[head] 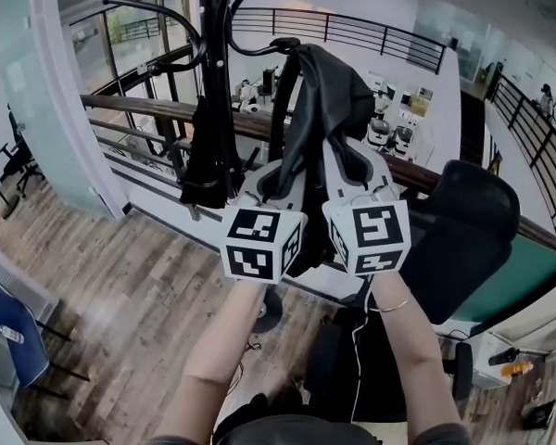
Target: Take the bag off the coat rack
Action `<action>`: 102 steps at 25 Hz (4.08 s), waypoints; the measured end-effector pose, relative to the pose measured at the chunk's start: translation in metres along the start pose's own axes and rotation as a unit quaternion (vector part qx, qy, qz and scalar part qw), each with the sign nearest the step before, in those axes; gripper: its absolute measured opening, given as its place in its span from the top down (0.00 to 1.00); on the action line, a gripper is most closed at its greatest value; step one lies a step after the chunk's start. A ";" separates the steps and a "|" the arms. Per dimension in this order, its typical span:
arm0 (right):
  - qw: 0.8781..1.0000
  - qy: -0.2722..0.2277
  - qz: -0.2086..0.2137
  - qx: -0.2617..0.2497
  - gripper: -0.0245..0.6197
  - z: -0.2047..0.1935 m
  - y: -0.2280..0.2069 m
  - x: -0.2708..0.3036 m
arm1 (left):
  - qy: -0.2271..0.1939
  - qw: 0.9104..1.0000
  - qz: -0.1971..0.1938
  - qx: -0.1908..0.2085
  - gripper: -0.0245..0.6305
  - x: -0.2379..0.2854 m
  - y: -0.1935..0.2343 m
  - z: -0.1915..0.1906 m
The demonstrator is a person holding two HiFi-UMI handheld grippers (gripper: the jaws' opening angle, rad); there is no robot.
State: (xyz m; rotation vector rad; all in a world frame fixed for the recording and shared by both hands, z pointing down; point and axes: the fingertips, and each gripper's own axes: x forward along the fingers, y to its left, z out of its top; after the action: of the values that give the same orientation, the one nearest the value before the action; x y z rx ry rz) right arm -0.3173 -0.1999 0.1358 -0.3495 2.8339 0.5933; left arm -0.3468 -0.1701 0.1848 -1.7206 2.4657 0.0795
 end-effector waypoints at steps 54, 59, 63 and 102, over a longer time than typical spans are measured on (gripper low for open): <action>0.935 0.194 -0.295 0.036 0.94 -0.090 -0.068 -0.272 | 0.105 0.931 -0.345 -0.061 0.88 -0.043 -0.261 -0.110; 0.920 0.214 -0.325 0.052 0.94 -0.108 -0.072 -0.315 | 0.126 0.917 -0.375 -0.060 0.88 -0.056 -0.299 -0.133; 0.908 0.229 -0.345 0.060 0.94 -0.122 -0.078 -0.346 | 0.140 0.906 -0.395 -0.061 0.88 -0.062 -0.328 -0.149; 0.800 0.332 -0.467 0.181 0.94 -0.362 -0.191 -0.530 | 0.265 0.828 -0.491 -0.061 0.88 0.012 -0.538 -0.370</action>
State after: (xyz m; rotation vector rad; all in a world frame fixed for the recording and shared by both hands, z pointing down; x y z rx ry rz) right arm 0.1755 -0.4236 0.5302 -2.0115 2.6814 -0.3555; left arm 0.1241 -0.4123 0.5676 -3.1606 1.4740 -0.4023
